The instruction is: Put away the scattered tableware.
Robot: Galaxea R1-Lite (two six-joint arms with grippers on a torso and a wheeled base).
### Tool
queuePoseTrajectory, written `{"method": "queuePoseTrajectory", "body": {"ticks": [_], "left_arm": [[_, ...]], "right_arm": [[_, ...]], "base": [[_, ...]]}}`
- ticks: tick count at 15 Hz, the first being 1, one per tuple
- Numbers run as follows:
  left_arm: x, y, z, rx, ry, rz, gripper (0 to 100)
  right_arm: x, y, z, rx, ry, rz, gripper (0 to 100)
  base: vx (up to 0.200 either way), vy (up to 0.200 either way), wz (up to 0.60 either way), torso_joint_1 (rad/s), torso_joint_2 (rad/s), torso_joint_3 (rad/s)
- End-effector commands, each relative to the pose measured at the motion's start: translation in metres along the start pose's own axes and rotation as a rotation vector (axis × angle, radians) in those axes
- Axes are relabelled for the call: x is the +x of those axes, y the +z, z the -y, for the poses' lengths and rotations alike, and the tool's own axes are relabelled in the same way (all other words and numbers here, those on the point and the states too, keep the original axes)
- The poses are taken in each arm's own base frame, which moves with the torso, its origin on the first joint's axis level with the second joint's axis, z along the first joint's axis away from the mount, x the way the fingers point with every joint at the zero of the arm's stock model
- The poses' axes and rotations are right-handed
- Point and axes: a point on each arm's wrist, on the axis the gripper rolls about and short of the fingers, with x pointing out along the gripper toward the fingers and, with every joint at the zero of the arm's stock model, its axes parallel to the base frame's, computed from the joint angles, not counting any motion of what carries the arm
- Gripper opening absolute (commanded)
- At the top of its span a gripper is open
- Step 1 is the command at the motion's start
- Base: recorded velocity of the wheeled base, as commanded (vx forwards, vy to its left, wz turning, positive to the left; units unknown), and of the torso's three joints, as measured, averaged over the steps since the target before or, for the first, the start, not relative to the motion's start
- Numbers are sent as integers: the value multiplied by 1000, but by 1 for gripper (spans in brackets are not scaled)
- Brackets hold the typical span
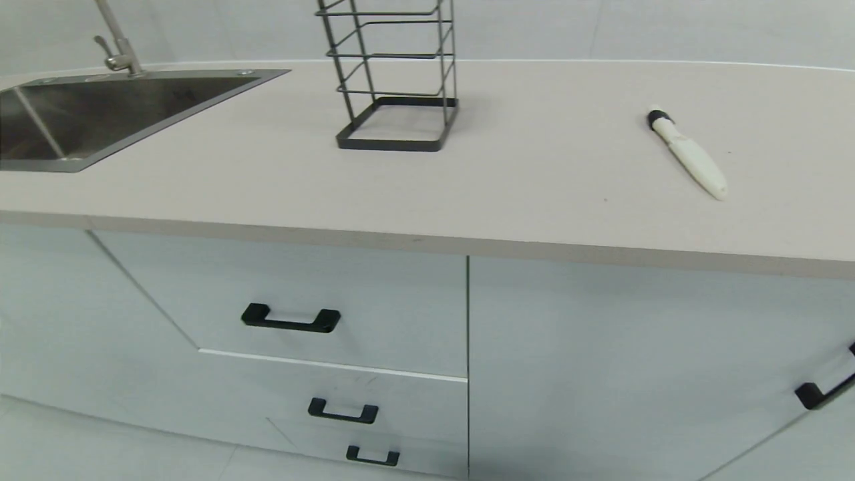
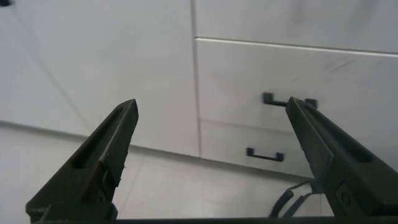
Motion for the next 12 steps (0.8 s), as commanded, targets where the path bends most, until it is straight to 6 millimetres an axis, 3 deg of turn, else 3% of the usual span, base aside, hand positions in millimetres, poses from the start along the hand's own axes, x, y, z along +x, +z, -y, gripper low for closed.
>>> {"method": "queuePoseTrajectory", "body": {"ticks": [1, 12], "left_arm": [[0, 0, 0, -10, 1, 1, 100], [0, 0, 0, -26, 4, 0, 100]], "right_arm": [[0, 0, 0, -1, 0, -1, 100], [0, 0, 0, -2, 1, -2, 100]], "base": [[0, 0, 0, 0, 0, 0], [0, 0, 0, 0, 0, 0]]}}
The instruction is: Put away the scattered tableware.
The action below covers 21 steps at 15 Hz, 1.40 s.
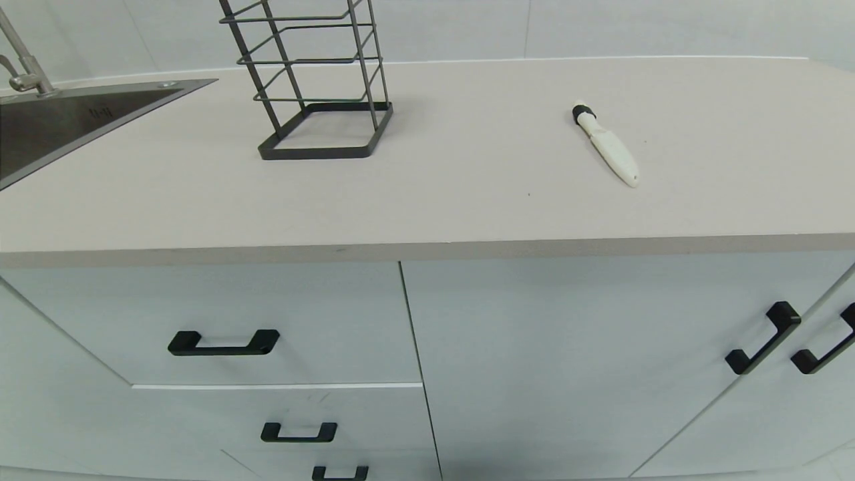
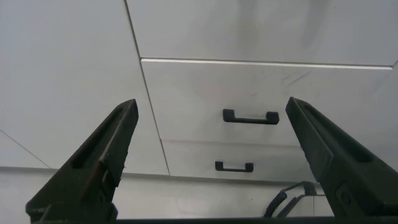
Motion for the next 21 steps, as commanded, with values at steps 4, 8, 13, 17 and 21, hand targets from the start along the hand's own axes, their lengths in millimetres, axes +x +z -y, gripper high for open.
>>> {"method": "queuePoseTrajectory", "body": {"ticks": [4, 8, 13, 17, 21], "left_arm": [[0, 0, 0, 12, 1, -3, 100], [0, 0, 0, 8, 1, -3, 100], [0, 0, 0, 8, 1, -3, 100], [0, 0, 0, 8, 1, -3, 100], [0, 0, 0, 6, 1, -2, 100]], "right_arm": [[0, 0, 0, 0, 0, -2, 100], [0, 0, 0, 0, 0, -2, 100], [0, 0, 0, 0, 2, -2, 100], [0, 0, 0, 0, 2, -2, 100], [0, 0, 0, 0, 2, -2, 100]], "base": [[0, 0, 0, 101, -101, -22], [0, 0, 0, 246, -196, -187], [0, 0, 0, 221, -621, -217], [0, 0, 0, 130, -488, -216], [0, 0, 0, 355, -487, -234]]}}
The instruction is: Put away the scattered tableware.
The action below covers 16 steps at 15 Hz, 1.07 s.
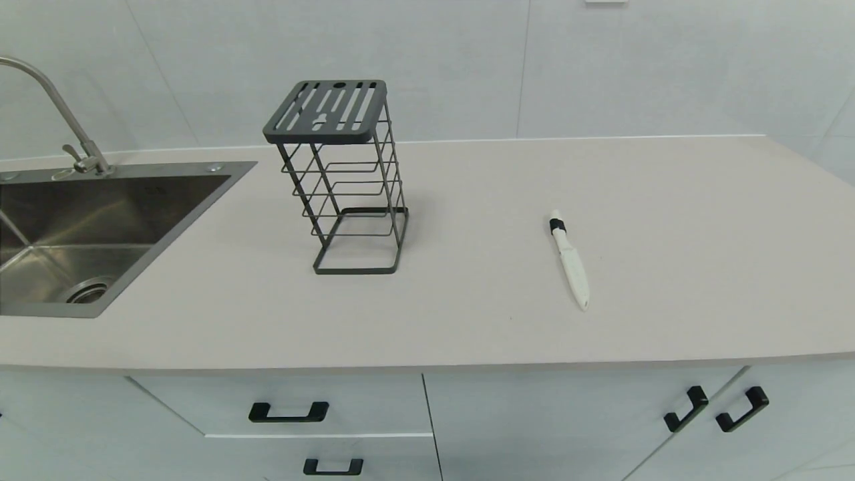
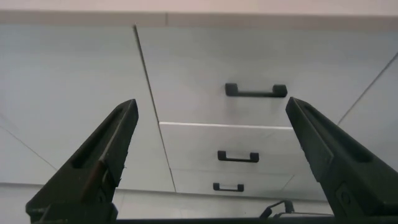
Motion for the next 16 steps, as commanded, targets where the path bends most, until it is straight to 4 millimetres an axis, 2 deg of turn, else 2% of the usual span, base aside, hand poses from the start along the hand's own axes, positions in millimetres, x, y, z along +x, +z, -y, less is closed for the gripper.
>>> {"method": "queuePoseTrajectory", "body": {"ticks": [1, 16], "left_arm": [[0, 0, 0, 0, 0, -1, 100], [0, 0, 0, -2, 0, -1, 100]], "right_arm": [[0, 0, 0, 0, 2, -1, 100], [0, 0, 0, 0, 2, -1, 100]], "base": [[0, 0, 0, 310, -510, -242], [0, 0, 0, 289, -552, -266]]}}
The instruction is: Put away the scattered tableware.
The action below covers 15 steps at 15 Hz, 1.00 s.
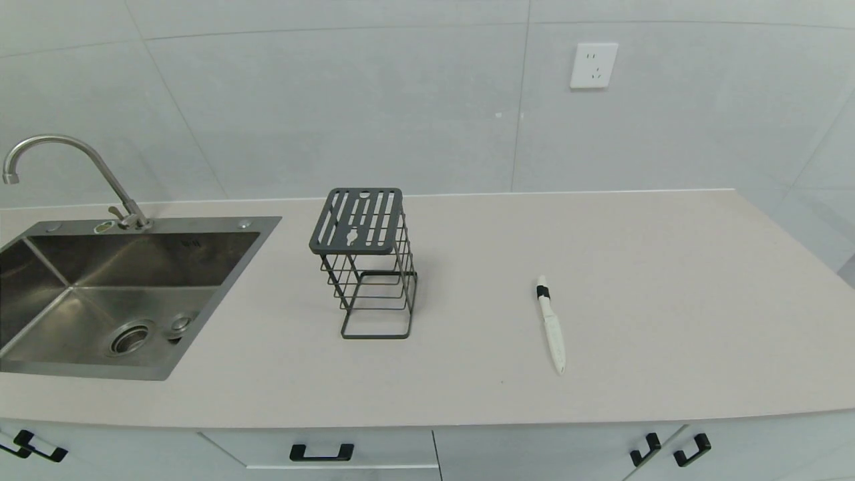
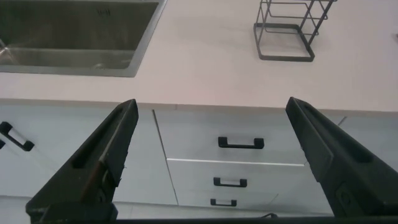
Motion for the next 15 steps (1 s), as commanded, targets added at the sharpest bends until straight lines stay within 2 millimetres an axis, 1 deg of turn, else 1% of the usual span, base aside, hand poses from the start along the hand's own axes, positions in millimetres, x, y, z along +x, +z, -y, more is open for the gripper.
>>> {"method": "queuePoseTrajectory", "body": {"ticks": [1, 3, 6, 9, 15], "left_arm": [[0, 0, 0, -1, 0, -1, 100], [0, 0, 0, -1, 0, -1, 100], [0, 0, 0, -1, 0, -1, 100], [0, 0, 0, -1, 0, -1, 100], [0, 0, 0, -4, 0, -1, 100]], "right_arm": [[0, 0, 0, -1, 0, -1, 100], [0, 0, 0, -1, 0, -1, 100], [0, 0, 0, -1, 1, 0, 100], [0, 0, 0, -1, 0, -1, 100], [0, 0, 0, -1, 1, 0, 100]], "base": [[0, 0, 0, 237, -456, -237], [0, 0, 0, 149, -273, -134], [0, 0, 0, 9, -24, -11], [200, 0, 0, 7, -1, 1], [0, 0, 0, 0, 0, 0]]}}
